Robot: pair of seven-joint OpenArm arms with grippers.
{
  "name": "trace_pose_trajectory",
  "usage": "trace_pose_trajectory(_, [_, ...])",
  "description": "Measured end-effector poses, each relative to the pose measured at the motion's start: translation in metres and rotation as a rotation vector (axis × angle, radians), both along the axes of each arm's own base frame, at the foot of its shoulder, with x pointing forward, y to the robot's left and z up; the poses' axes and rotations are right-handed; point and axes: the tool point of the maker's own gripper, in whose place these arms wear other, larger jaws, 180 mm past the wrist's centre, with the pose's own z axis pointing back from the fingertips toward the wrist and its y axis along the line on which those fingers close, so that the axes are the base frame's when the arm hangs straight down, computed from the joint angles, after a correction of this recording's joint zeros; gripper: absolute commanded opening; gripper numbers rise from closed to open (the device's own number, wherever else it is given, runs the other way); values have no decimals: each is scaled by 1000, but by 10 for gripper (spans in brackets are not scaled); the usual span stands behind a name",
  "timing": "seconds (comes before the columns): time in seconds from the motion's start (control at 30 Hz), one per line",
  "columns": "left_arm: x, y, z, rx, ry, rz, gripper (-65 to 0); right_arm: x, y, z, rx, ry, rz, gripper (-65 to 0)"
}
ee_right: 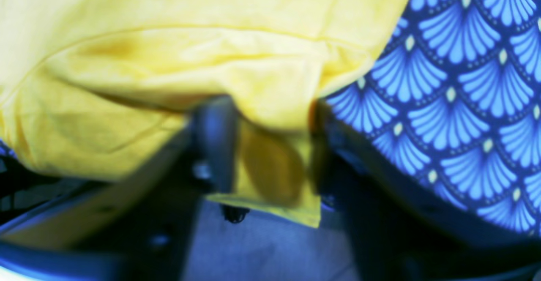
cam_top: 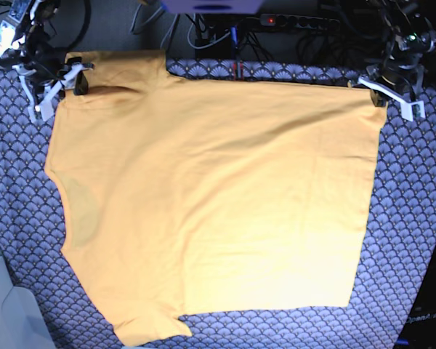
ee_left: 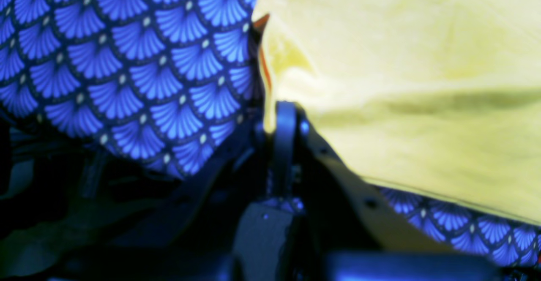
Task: Fold the T-shirt properly
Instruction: 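Hold the shoulder corners with both grippers and adjust the grip, then lift the shoulder edge with both grippers and fold it toward the hem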
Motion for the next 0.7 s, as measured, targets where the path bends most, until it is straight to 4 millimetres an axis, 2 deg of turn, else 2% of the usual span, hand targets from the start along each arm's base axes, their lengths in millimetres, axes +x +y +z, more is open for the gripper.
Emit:
trace_pose_trajectory(0.07, [-1,-3,-2,-7,1,5,-650,-1,1,-1,4,4,0,-623])
trace_pose_trajectory(0.1, [-2,-4,-3,-11,6,5,-650,-1,2,-1,7,6,0,-650])
trace_pose_trajectory(0.47, [-2,-7,-3,-19,1,10,-650,-3,0,3,-18,18,10,-650])
trace_pose_trajectory(0.57, [0,-7,0,-14,-4,8,-650,4,-3,25,-78,-30,35,-650])
trace_pose_trajectory(0.63, [3,-6,9,3,-25,1,-650,13,-2,40,-99,-82,46,-650])
trace_pose_trajectory(0.7, [7,-6,19,18,-52,-5,-650,17,0,46,-101,-104,51,-650])
